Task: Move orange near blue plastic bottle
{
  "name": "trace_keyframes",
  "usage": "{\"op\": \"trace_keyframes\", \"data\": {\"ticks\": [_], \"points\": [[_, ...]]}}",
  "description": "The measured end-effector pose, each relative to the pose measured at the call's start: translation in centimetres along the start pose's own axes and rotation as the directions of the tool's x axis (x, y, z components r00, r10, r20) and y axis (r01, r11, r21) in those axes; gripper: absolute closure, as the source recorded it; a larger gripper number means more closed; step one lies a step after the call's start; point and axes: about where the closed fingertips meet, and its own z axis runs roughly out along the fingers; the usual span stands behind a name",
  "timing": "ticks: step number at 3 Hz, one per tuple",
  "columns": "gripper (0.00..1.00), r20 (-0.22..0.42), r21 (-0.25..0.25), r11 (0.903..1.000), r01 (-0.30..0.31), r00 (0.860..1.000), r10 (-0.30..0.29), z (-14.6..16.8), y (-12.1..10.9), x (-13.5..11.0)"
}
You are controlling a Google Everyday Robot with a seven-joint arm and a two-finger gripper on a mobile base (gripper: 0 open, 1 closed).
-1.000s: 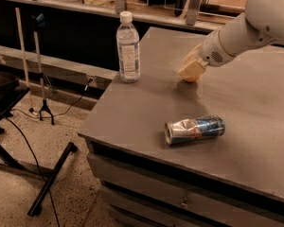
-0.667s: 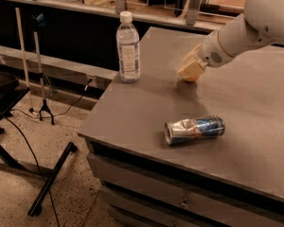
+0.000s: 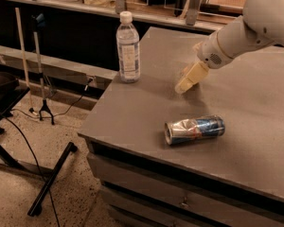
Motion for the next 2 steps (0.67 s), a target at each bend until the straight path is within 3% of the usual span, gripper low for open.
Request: {"op": "trace_keyframes", "data": {"ticks": [2], "points": [[0.0,0.0,0.008,0.9997,-0.021,1.0,0.021,-0.68,-0.37,1.23]]}}
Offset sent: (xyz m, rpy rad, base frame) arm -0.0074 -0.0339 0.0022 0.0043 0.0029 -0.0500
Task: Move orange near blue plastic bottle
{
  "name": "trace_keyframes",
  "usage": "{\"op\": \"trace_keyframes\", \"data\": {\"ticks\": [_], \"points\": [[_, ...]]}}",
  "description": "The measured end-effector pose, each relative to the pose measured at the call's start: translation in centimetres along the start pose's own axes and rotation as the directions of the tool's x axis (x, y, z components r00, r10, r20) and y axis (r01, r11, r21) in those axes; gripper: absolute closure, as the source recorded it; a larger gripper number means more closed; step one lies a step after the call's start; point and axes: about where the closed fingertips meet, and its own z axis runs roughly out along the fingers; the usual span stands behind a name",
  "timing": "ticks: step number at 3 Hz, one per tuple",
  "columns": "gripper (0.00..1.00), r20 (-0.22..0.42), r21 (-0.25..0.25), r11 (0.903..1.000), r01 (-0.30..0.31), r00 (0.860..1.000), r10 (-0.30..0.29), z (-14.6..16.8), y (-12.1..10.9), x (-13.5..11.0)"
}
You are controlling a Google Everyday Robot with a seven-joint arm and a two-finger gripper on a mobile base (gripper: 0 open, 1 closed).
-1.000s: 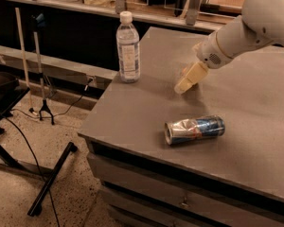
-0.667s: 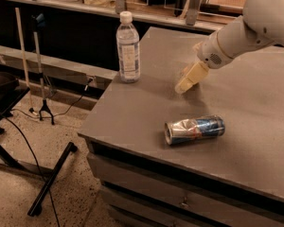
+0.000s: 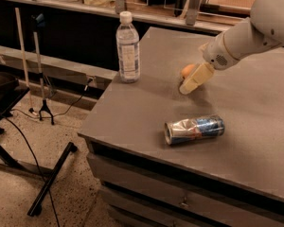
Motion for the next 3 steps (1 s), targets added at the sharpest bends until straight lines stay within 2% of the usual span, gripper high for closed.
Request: {"op": "trace_keyframes", "data": {"ticks": [2,3], "points": [[0.0,0.005,-0.007,0.9999,-0.011,1.0,0.011,-1.31,-0.14,0.65],[0.16,0.005,-0.013,0.9999,-0.011,1.0,0.011,-1.09,-0.04,0.6]]}}
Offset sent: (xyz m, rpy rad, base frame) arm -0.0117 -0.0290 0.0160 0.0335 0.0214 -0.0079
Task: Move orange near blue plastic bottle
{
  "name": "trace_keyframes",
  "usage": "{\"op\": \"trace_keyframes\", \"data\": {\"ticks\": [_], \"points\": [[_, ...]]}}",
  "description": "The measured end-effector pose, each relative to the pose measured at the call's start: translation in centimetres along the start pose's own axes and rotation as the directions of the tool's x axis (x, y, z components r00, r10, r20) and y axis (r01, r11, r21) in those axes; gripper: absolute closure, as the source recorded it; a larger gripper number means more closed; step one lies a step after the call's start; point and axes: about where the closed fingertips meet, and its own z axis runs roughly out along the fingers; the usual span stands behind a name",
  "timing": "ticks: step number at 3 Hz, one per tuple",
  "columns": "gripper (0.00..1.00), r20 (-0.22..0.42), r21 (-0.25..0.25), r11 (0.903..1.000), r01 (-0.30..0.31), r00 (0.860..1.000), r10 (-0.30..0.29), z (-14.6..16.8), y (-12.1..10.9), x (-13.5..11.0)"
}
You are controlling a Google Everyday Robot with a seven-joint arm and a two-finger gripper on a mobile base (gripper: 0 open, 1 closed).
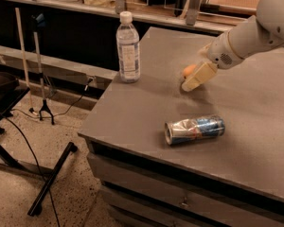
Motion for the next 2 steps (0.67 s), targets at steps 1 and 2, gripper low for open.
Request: {"op": "trace_keyframes", "data": {"ticks": [1,2], "points": [[0.39,-0.001,-0.005,1.0,0.001,1.0,-0.001,0.27,0.09,-0.01],[0.62,-0.001,-0.009,1.0,0.001,1.0,-0.001,0.54,0.17,-0.03]]}}
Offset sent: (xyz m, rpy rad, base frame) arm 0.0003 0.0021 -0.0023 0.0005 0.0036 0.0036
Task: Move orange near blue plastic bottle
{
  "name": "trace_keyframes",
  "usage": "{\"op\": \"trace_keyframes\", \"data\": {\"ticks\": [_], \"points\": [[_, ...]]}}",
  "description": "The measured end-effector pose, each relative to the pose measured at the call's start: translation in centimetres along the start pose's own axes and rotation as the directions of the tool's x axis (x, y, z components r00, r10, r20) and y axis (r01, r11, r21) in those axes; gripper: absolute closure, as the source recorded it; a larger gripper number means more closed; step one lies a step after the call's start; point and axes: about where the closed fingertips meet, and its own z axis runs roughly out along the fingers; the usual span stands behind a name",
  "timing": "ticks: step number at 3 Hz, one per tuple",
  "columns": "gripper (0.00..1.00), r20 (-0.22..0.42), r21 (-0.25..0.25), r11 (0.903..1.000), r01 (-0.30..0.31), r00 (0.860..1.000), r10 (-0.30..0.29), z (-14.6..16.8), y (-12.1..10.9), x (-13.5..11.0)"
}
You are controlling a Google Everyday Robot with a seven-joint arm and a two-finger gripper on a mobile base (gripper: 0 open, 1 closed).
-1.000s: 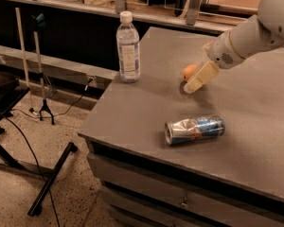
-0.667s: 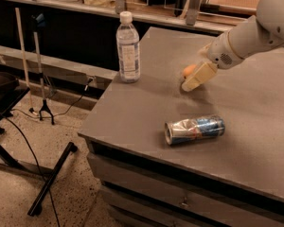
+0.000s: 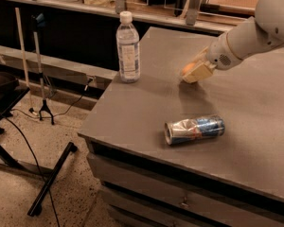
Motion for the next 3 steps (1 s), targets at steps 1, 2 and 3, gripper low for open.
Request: {"op": "trace_keyframes", "data": {"ticks": [1,2,3], "points": [[0.85,0.01,0.001,1.0,0.005,1.0,-0.005,0.2,0.0,-0.5],[1.0,0.08,-0.02,0.9989,0.043,0.996,-0.041,0.8,-0.2,-3.4],[1.0,0.151,-0.047,0.9941,0.098,0.984,-0.09,2.4,-0.2,-6.8]]}}
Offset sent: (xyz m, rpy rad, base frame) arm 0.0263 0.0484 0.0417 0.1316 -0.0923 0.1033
